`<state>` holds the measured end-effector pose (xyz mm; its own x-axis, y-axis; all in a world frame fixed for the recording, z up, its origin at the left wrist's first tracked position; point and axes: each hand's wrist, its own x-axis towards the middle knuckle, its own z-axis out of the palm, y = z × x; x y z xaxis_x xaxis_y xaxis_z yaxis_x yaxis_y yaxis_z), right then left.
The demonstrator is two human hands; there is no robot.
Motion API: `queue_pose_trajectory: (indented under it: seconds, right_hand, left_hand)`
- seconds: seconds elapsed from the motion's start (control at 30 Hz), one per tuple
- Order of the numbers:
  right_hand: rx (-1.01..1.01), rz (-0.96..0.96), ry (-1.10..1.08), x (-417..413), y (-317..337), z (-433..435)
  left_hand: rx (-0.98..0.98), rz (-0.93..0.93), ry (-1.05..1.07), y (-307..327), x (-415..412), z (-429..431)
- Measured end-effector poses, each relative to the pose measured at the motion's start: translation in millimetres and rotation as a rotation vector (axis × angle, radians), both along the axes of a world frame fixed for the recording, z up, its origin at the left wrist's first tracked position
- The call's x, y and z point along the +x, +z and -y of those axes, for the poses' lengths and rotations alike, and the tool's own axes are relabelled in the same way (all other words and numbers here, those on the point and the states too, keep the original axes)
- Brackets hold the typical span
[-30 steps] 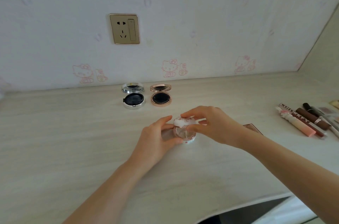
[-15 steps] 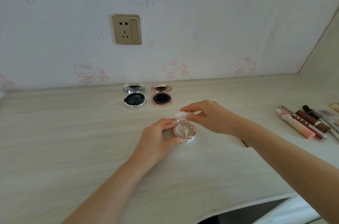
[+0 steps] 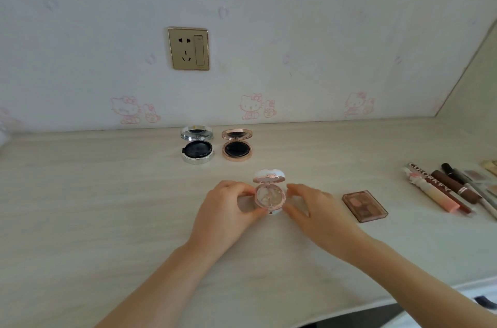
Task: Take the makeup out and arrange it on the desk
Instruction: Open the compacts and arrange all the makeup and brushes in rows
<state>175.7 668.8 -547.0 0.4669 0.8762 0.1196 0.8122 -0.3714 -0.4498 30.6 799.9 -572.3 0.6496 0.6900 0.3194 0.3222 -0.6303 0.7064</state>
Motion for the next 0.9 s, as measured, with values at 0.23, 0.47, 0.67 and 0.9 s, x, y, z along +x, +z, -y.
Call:
queue_pose_trajectory:
  seconds: [0.23, 0.47, 0.67, 0.9]
  right_hand:
    - [0.087, 0.118, 0.086, -3, -17, -6]
    - [0.109, 0.195, 0.038, 21, -28, -25]
    - [0.065, 0.178, 0.013, 48, -25, -45]
    - [-0.006, 0.11, -0.061, 70, -14, -72]
  left_hand:
    - [0.094, -0.108, -0.024, 6, 3, 5]
    - [0.223, -0.16, -0.029, 9, 26, -1]
    - [0.357, -0.2, -0.01, 8, 60, -20]
    - [0.456, -0.249, 0.03, 12, 91, -41]
